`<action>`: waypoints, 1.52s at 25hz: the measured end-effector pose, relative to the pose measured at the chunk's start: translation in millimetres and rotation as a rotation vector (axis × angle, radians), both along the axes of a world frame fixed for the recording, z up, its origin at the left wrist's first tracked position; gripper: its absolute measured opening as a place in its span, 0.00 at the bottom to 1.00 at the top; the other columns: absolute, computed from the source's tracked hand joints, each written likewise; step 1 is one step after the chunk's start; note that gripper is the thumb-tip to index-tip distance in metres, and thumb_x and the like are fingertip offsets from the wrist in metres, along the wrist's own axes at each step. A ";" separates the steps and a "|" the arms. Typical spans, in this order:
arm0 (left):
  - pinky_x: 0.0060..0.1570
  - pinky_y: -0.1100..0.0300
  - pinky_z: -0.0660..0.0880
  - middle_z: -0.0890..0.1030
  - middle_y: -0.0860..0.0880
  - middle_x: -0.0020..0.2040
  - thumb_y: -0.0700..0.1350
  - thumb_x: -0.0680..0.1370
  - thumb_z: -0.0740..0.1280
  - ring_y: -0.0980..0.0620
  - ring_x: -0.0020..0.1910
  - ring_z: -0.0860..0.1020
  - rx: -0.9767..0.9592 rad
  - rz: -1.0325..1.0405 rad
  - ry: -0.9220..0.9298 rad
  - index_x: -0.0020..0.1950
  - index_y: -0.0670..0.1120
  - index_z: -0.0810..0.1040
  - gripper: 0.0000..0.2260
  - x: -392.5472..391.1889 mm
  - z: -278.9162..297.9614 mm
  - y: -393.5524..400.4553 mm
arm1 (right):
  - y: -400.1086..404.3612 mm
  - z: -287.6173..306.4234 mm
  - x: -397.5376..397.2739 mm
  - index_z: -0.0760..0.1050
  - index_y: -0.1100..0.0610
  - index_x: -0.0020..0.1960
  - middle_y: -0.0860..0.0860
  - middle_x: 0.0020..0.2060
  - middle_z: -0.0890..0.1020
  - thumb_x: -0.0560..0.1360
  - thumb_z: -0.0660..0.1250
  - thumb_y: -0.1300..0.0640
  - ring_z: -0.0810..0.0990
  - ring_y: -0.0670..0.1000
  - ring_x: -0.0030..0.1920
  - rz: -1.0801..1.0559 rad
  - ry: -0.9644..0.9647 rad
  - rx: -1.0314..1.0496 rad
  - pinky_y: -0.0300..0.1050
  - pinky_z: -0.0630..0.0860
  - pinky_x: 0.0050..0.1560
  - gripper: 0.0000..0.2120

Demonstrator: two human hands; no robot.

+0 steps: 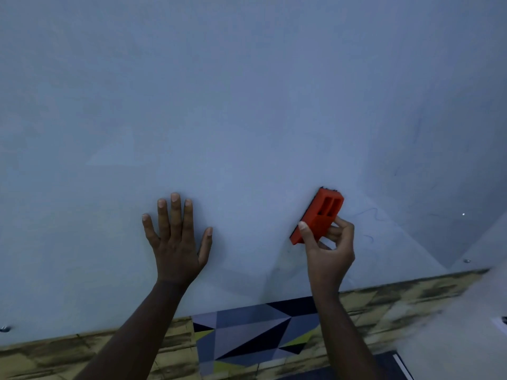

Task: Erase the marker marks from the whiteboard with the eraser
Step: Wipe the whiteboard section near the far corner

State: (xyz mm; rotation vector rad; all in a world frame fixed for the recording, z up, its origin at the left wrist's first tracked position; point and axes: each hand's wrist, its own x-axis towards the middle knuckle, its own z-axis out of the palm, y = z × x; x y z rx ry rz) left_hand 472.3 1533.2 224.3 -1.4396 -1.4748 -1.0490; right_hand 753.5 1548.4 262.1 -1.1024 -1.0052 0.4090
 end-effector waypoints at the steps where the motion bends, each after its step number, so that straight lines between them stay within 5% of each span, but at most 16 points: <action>1: 0.83 0.37 0.41 0.44 0.45 0.88 0.57 0.85 0.61 0.43 0.87 0.44 -0.007 -0.004 0.001 0.87 0.44 0.48 0.37 -0.1 -2.6 -0.7 | 0.3 -0.4 -1.2 0.76 0.52 0.62 0.50 0.50 0.83 0.69 0.83 0.49 0.83 0.47 0.51 -0.004 0.005 0.003 0.50 0.86 0.43 0.26; 7: 0.83 0.37 0.42 0.45 0.44 0.88 0.61 0.83 0.64 0.42 0.87 0.44 -0.033 0.020 0.015 0.88 0.44 0.48 0.42 -2.4 -24.2 -2.0 | -16.3 -64.7 -41.2 0.76 0.52 0.62 0.45 0.52 0.82 0.69 0.83 0.49 0.83 0.45 0.50 0.030 -0.142 -0.051 0.47 0.83 0.46 0.27; 15: 0.83 0.38 0.40 0.43 0.44 0.88 0.62 0.83 0.64 0.42 0.87 0.42 -0.042 0.041 0.015 0.88 0.45 0.46 0.43 2.8 -41.6 -1.6 | -40.1 -190.9 -64.8 0.65 0.43 0.49 0.41 0.42 0.78 0.68 0.83 0.44 0.79 0.48 0.40 0.184 -0.287 -0.458 0.43 0.74 0.35 0.27; 19: 0.83 0.37 0.40 0.44 0.44 0.88 0.63 0.83 0.64 0.42 0.87 0.42 -0.045 0.044 0.024 0.88 0.45 0.47 0.43 1.9 -50.1 -1.5 | -35.7 -208.8 -55.4 0.66 0.48 0.47 0.48 0.38 0.79 0.66 0.85 0.49 0.79 0.51 0.38 0.224 -0.177 -0.570 0.41 0.71 0.33 0.26; 24: 0.83 0.37 0.41 0.45 0.43 0.88 0.63 0.83 0.65 0.42 0.87 0.43 -0.060 0.050 0.044 0.88 0.44 0.48 0.43 -1.7 -58.4 -3.1 | -36.9 -156.7 -57.2 0.75 0.58 0.43 0.50 0.32 0.78 0.63 0.81 0.38 0.77 0.51 0.35 0.191 0.230 -0.560 0.50 0.76 0.38 0.26; 31: 0.83 0.36 0.43 0.45 0.43 0.88 0.62 0.83 0.66 0.41 0.87 0.45 -0.091 0.034 0.007 0.88 0.44 0.49 0.42 6.1 -67.4 -9.8 | -11.4 -25.3 -31.7 0.81 0.66 0.52 0.61 0.47 0.86 0.71 0.81 0.50 0.88 0.56 0.49 0.262 0.553 -0.412 0.56 0.86 0.46 0.21; 38: 0.81 0.32 0.52 0.49 0.42 0.88 0.59 0.84 0.68 0.39 0.86 0.49 -0.127 0.037 -0.063 0.87 0.43 0.54 0.40 18.9 -65.8 -21.4 | -20.1 -120.9 -29.9 0.82 0.62 0.51 0.64 0.50 0.86 0.75 0.77 0.51 0.86 0.62 0.52 0.218 0.635 -0.590 0.54 0.86 0.47 0.14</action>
